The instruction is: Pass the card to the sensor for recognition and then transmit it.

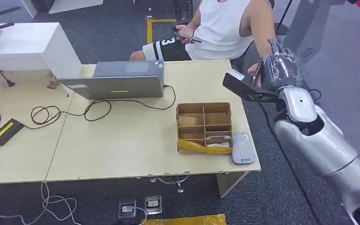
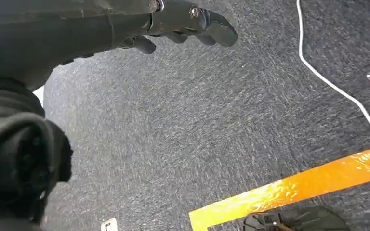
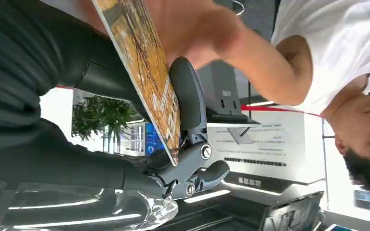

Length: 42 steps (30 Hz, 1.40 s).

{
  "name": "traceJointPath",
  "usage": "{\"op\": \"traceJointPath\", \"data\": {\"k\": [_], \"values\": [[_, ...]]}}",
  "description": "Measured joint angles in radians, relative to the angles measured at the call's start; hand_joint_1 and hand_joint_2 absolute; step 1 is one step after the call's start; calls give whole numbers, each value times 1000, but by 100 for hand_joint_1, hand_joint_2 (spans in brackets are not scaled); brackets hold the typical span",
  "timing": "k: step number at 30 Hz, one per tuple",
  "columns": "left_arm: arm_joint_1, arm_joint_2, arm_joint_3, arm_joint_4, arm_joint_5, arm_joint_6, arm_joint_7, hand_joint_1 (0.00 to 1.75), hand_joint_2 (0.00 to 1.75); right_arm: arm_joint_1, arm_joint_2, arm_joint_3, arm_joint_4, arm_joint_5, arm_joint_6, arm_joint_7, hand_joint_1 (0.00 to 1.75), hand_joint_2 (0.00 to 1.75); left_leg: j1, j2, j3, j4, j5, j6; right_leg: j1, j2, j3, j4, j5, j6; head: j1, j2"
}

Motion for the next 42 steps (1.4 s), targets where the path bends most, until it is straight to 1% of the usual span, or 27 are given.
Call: {"op": "traceJointPath", "data": {"k": [5, 7, 10, 11, 14, 20, 21, 22, 23, 31, 38, 42], "values": [[0, 0, -11, -3, -22, -13, 19, 0, 0, -60, 38, 52, 93, 39, 0, 14, 175, 175, 0, -1, -1, 0, 1, 0, 0, -1, 0, 0, 0, 0, 0, 0], [0, 0, -17, -4, -26, -12, 19, 0, 0, -104, 58, 89, 163, 70, 11, 31, 175, 175, 0, -1, -1, 0, 1, 0, 0, -1, 0, 0, 0, 0, 0, 0], [1, 0, -18, -5, -23, -9, 19, 0, 0, -142, 74, 113, 233, 91, 24, 68, 175, 175, 0, -4, -1, 0, 1, 0, 0, -4, 0, 0, 0, 0, 0, 0], [2, 0, -18, -5, -24, -8, 19, 0, 0, -154, 78, 120, 256, 94, 23, 71, 175, 175, 0, -5, -1, 0, 1, 0, 0, -5, 0, 0, 0, 0, 0, 0], [2, 0, -18, -5, -26, -8, 19, 0, 0, -176, 88, 135, 308, 95, 19, 74, 175, 175, 0, -4, -1, 0, 1, 0, 0, -4, 0, 0, 0, 0, 0, 0], [2, 0, -18, -5, -31, -8, 26, 0, 0, -184, 105, 152, 382, 94, 12, 77, 175, 175, 0, -4, -1, 0, 1, 0, 0, -4, 0, 0, 0, 0, 0, 0], [2, 0, -18, -5, -31, -8, 27, 0, 0, -185, 105, 154, 389, 94, 10, 77, 159, 175, 0, -4, 0, 0, 1, 0, 0, -4, 0, 0, 0, 0, 0, 0], [2, 0, -19, -5, -31, -8, 27, 0, 0, -188, 108, 159, 403, 92, 8, 77, 35, 175, 0, -4, 0, 0, 1, 0, 0, -4, 0, 0, 0, 0, 0, 0], [2, -1, -20, -5, -32, -8, 27, 0, 0, -189, 114, 164, 417, 91, 6, 77, 2, 175, 0, -3, 0, 0, 1, 0, 0, -4, 0, 0, 0, 0, 0, 0], [2, -3, -24, -5, -45, -12, 37, 0, 0, -186, 128, 181, 481, 63, -37, 56, 0, 175, 1, -3, 0, 0, 1, 0, 1, -3, 0, 0, 0, 0, 0, 0], [0, -6, -26, -5, -62, -20, 47, 0, 0, -159, 137, 180, 513, 11, -145, 12, 0, 175, 1, -2, 0, 0, 1, 0, 1, -3, -1, 0, 0, 0, 0, 0], [0, -6, -31, -5, -67, -19, 48, 0, 0, -138, 137, 175, 514, -9, -198, 4, 0, 175, 1, -2, 0, 0, 1, 0, 1, -1, -1, 0, 0, 0, 0, 0]]}}
